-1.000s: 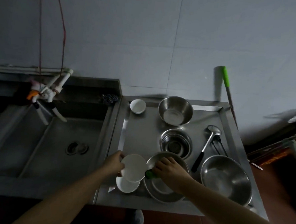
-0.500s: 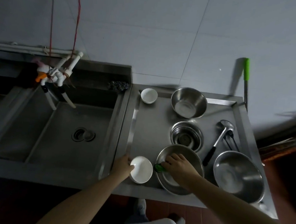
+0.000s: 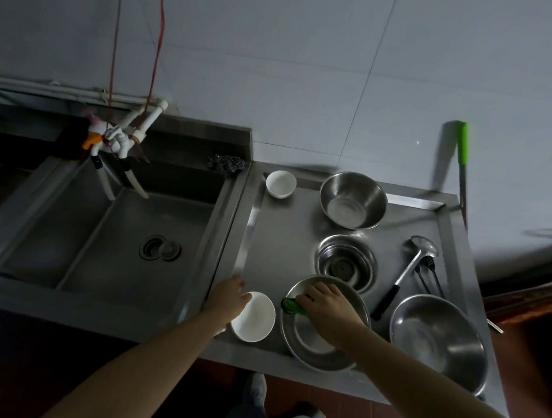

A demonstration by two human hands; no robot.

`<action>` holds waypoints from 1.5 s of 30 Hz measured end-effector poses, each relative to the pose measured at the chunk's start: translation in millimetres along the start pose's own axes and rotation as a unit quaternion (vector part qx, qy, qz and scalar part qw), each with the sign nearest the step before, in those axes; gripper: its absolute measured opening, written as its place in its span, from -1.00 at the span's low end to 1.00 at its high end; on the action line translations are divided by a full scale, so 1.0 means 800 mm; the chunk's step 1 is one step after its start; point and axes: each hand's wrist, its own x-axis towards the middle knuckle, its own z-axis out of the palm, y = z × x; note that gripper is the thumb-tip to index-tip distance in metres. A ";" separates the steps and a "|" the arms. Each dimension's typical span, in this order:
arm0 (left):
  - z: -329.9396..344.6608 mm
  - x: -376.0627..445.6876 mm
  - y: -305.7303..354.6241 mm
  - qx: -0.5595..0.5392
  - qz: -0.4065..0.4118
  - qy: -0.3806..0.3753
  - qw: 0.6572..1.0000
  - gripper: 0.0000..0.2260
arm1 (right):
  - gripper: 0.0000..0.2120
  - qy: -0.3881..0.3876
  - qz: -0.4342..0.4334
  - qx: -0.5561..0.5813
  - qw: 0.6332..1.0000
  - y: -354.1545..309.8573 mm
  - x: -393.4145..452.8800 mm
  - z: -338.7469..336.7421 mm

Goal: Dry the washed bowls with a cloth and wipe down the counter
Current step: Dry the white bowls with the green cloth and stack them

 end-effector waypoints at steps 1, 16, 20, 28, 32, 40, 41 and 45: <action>-0.003 0.001 0.006 0.000 0.000 0.008 1.000 -0.76 | -0.59 0.006 -0.002 0.007 1.000 0.005 0.003 -0.002; -0.097 0.182 0.088 0.033 0.014 0.040 0.999 -0.95 | -0.62 0.024 0.103 0.040 0.994 0.068 0.119 0.010; -0.107 0.269 0.113 0.037 0.018 0.032 0.999 -0.94 | -0.56 0.019 0.144 0.054 0.988 0.086 0.163 0.032; -0.064 0.444 0.142 -0.195 -0.107 -0.003 0.975 -0.69 | -0.52 0.020 0.188 0.087 0.978 0.115 0.216 0.068; -0.024 0.500 0.137 -0.298 -0.154 0.007 0.942 -0.58 | -0.53 0.039 0.197 0.101 0.974 0.125 0.222 0.073; -0.033 0.478 0.169 -0.450 -0.197 0.012 0.871 -0.64 | -0.54 0.068 0.224 0.163 0.958 0.139 0.208 0.079; -0.033 0.472 0.169 -0.452 -0.192 0.012 0.871 -0.66 | -0.54 0.068 0.230 0.168 0.956 0.141 0.205 0.077; -0.035 0.404 0.166 -0.427 -0.158 0.000 0.890 -0.69 | -0.58 0.082 0.262 0.197 0.941 0.149 0.186 0.062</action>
